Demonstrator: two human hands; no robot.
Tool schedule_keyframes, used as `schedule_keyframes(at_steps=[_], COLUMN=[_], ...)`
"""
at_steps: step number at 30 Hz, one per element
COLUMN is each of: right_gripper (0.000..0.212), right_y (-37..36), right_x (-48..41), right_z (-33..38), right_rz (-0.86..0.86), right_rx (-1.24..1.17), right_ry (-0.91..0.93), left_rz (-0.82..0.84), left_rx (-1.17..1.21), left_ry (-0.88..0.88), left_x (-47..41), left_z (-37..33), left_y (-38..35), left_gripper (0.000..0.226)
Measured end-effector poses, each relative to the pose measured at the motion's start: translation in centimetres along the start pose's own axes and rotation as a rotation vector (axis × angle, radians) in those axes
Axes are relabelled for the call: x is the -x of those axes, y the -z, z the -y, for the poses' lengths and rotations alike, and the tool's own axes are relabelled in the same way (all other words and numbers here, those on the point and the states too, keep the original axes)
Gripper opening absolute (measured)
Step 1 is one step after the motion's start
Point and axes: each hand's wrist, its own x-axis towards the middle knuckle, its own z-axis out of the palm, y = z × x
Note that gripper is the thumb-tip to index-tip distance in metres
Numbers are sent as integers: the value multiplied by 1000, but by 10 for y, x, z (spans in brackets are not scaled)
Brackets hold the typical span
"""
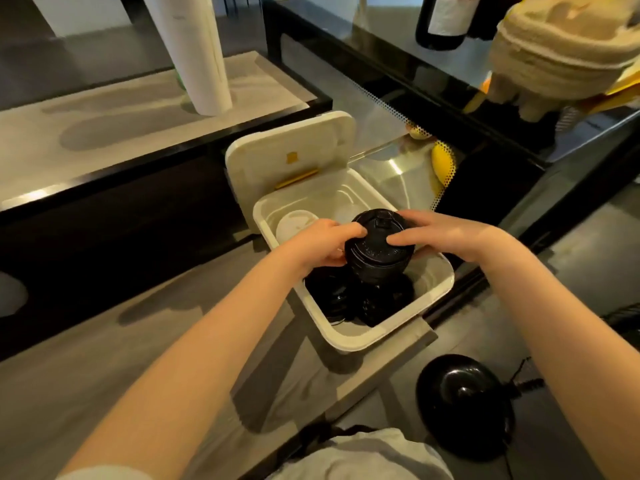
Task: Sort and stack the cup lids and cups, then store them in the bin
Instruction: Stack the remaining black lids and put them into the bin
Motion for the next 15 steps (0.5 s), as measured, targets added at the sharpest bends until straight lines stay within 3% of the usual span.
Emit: schedule_keyframes(at_steps=[4, 6, 8, 11, 15], right_gripper=[30, 31, 41, 65, 75], right_y=[3, -1, -6, -7, -3], right_x=[2, 4, 6, 10, 13], right_z=[-14, -19, -23, -25, -34], right_rz=[-36, -56, -130, -254, -121], right_rx=[8, 26, 118, 339, 287], right_ry=[-20, -23, 6, 126, 147], left_rz=[6, 24, 14, -25, -62], left_rx=[12, 7, 9, 12, -13], left_ry=[72, 94, 113, 132, 161], left_x=[-9, -11, -12, -14, -17], left_z=[-2, -2, -1, 4, 4], left_y=[-18, -23, -25, -29, -41], left_gripper=[35, 25, 23, 42, 38])
